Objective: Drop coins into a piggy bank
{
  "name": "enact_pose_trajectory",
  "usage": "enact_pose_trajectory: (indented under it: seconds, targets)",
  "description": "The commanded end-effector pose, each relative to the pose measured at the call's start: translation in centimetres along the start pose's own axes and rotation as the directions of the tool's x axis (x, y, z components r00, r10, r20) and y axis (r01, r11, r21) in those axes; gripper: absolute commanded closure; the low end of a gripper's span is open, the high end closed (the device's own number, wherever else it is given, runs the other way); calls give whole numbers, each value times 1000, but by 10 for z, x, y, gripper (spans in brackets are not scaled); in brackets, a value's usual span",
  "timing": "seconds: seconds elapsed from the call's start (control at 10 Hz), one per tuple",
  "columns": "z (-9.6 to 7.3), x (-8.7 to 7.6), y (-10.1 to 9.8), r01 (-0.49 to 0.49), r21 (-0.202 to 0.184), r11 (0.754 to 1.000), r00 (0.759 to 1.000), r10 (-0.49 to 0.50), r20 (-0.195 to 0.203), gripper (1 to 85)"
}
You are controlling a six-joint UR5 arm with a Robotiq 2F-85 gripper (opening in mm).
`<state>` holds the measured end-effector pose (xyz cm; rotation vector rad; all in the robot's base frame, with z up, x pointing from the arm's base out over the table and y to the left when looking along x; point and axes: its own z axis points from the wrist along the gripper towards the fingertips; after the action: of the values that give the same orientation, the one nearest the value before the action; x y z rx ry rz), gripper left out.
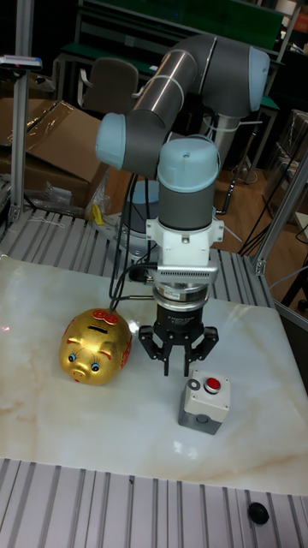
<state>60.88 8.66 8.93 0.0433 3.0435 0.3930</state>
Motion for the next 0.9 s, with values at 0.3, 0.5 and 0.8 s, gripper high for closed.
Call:
enact_pose_trajectory:
  seconds: [0.3, 0.5, 0.8]
  targets:
    - [-4, 2, 11, 12, -73, 997, 1000, -11, 2, 497]
    - [-3, 1, 13, 14, -87, 996, 1000, -13, 4, 490]
    - [0, 1, 19, 14, -120, 993, 1000, -14, 1, 490]
